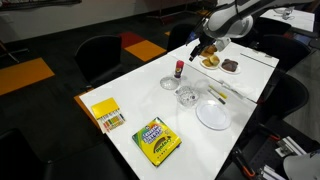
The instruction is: Move the bottle to the left
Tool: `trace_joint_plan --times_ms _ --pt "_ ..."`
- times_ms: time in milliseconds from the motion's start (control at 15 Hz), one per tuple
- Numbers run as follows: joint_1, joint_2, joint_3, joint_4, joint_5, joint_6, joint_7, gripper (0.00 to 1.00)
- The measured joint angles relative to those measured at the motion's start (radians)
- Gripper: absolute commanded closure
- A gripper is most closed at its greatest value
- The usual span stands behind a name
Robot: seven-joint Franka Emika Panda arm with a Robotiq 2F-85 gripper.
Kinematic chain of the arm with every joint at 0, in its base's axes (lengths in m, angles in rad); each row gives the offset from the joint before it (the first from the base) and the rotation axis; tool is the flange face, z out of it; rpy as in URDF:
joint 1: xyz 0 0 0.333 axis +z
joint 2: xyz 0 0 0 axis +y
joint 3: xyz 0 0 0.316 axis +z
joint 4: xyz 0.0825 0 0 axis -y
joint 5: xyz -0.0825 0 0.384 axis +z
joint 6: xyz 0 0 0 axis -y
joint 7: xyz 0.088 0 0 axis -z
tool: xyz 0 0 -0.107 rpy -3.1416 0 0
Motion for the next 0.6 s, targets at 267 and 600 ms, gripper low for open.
trace_joint_plan --times_ms 267,600 --pt "-0.032 0.061 0.022 0.064 0.0 -0.001 -0.032 0.0" --pt "-0.077 0.132 0.08 0.133 0.003 -0.008 -0.074 0.0"
